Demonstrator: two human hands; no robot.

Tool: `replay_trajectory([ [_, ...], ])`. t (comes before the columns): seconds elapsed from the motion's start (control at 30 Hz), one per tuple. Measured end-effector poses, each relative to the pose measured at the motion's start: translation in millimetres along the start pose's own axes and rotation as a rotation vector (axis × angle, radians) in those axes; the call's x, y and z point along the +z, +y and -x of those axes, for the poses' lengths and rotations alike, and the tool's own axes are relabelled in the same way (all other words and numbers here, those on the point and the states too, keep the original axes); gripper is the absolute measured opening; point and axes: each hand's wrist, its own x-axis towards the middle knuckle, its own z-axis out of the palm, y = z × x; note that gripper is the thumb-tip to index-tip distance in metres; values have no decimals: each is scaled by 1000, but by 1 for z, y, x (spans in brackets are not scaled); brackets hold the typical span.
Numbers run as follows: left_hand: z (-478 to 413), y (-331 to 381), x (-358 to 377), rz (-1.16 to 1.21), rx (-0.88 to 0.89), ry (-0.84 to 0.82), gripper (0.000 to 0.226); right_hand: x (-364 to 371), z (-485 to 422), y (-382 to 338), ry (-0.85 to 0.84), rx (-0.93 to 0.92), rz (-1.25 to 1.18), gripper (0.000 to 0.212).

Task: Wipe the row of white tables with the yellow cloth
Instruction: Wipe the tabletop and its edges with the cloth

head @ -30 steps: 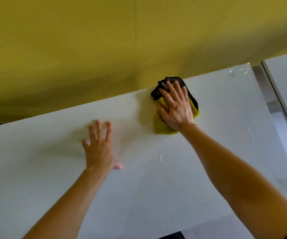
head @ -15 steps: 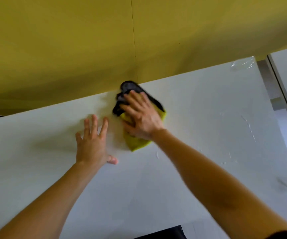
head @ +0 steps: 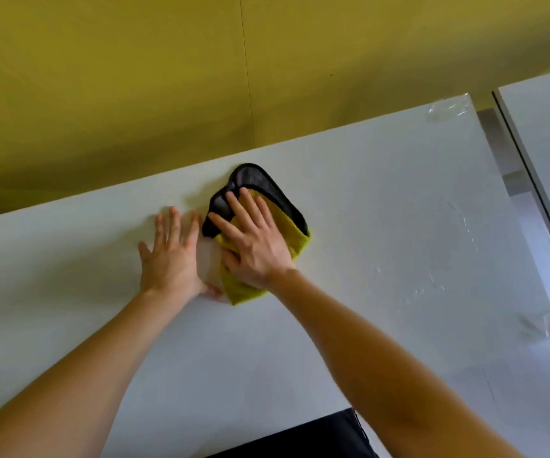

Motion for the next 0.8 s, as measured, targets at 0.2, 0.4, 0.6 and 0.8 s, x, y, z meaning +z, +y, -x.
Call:
replay_trajectory([
  [0.2, -1, -3, 2, 2, 18, 3, 180, -69, 31, 171, 154, 300, 138, 73],
  [0.4, 0, -1, 1, 44, -5, -9, 179, -17, 53, 42, 225, 416, -15, 74],
  [0.6, 2, 0, 0, 28, 7, 17, 170, 3, 84, -8, -8, -20, 4, 68],
  [0.8, 4, -2, -6, 20, 39, -28, 178, -56, 90, 121, 227, 481, 155, 67],
])
